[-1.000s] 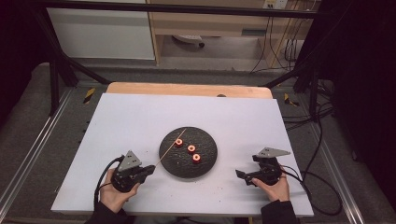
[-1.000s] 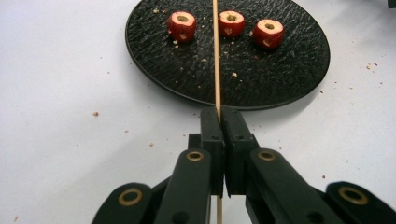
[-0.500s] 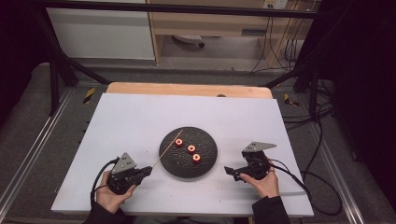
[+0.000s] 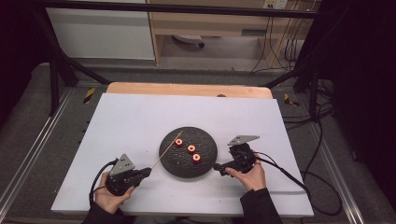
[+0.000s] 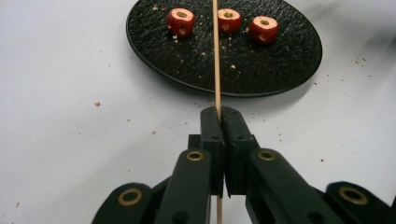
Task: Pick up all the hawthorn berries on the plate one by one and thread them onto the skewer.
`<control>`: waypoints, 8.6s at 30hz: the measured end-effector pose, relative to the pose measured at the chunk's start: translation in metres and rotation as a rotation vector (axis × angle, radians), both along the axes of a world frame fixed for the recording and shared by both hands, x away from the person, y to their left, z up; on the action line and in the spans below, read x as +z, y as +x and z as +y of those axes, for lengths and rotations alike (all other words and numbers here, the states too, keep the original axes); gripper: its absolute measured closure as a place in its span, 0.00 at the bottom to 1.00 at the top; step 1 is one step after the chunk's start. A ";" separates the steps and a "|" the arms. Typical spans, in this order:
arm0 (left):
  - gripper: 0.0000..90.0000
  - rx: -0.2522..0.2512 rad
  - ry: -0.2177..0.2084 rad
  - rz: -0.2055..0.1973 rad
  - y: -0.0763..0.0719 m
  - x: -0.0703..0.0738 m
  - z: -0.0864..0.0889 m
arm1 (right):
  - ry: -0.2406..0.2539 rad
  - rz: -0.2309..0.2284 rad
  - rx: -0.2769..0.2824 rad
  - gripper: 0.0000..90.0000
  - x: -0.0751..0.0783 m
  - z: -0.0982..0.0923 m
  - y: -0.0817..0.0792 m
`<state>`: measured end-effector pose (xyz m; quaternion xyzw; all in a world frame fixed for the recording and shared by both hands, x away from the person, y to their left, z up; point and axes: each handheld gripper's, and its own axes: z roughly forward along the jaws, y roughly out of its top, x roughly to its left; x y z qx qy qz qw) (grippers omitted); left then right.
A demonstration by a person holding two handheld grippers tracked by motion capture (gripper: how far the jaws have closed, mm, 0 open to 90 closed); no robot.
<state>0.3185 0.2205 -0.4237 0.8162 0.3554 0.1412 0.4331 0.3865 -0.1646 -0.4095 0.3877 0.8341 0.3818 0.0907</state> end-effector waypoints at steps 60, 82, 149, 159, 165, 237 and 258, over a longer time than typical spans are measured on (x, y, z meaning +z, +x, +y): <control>0.98 -0.004 0.024 0.006 0.001 -0.005 -0.002 | -0.222 0.373 0.036 0.66 0.000 0.101 0.059; 0.98 -0.003 0.024 0.000 0.000 -0.005 -0.002 | -0.173 0.363 0.032 0.67 0.011 0.096 0.055; 0.98 0.023 -0.026 -0.034 -0.008 -0.002 -0.003 | 0.770 -0.115 -0.296 0.67 0.014 0.077 0.028; 0.98 0.024 -0.043 -0.037 -0.010 -0.001 -0.004 | 0.854 -0.116 -0.331 0.67 0.005 0.083 0.032; 0.98 0.020 -0.050 -0.036 -0.010 -0.001 -0.006 | 0.879 -0.120 -0.340 0.67 0.000 0.086 0.033; 0.98 0.100 -0.152 0.051 -0.018 0.000 -0.034 | 0.911 -0.134 -0.314 0.68 -0.018 0.098 0.019; 0.98 0.110 -0.155 0.059 -0.013 0.000 -0.036 | 0.864 -0.091 -0.251 0.69 -0.030 0.106 -0.005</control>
